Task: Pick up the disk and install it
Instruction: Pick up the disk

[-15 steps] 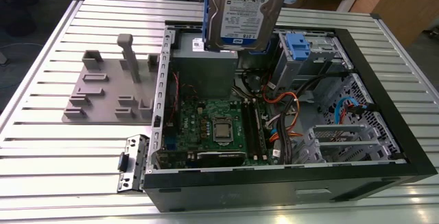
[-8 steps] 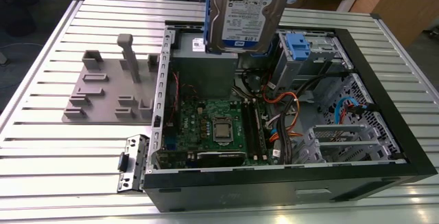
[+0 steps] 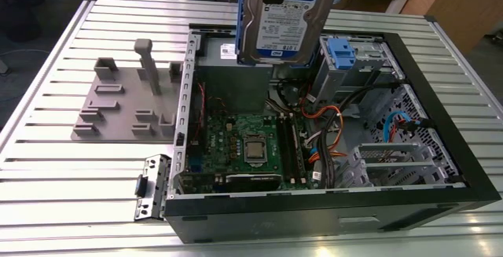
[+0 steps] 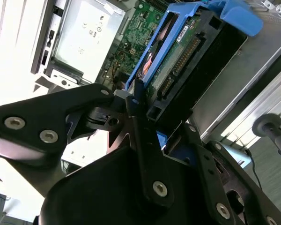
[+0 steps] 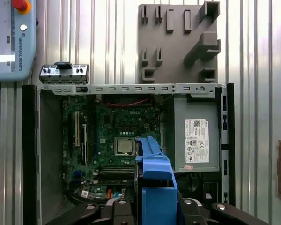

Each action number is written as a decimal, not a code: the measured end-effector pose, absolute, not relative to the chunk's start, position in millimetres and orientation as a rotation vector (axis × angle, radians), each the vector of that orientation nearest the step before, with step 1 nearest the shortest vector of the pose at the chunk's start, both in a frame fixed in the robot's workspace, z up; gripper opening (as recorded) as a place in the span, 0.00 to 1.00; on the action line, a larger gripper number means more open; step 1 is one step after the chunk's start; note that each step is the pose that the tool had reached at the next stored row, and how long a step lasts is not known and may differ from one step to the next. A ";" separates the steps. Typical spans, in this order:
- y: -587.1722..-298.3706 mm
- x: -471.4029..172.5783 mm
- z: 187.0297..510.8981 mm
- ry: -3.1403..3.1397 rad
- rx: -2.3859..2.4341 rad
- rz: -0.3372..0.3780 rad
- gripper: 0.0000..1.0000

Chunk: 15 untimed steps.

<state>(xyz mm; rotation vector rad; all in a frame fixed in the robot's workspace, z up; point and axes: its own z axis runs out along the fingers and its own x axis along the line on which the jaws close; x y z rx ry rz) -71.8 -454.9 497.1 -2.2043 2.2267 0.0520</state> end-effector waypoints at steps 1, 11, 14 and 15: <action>-455.8 -71.5 497.1 2.227 -2.204 0.052 0.36; -464.3 -68.2 497.1 2.227 -2.204 0.052 0.36; -466.7 -67.2 497.1 2.227 -2.204 0.052 0.36; -467.4 -66.9 497.1 2.227 -2.204 0.052 0.36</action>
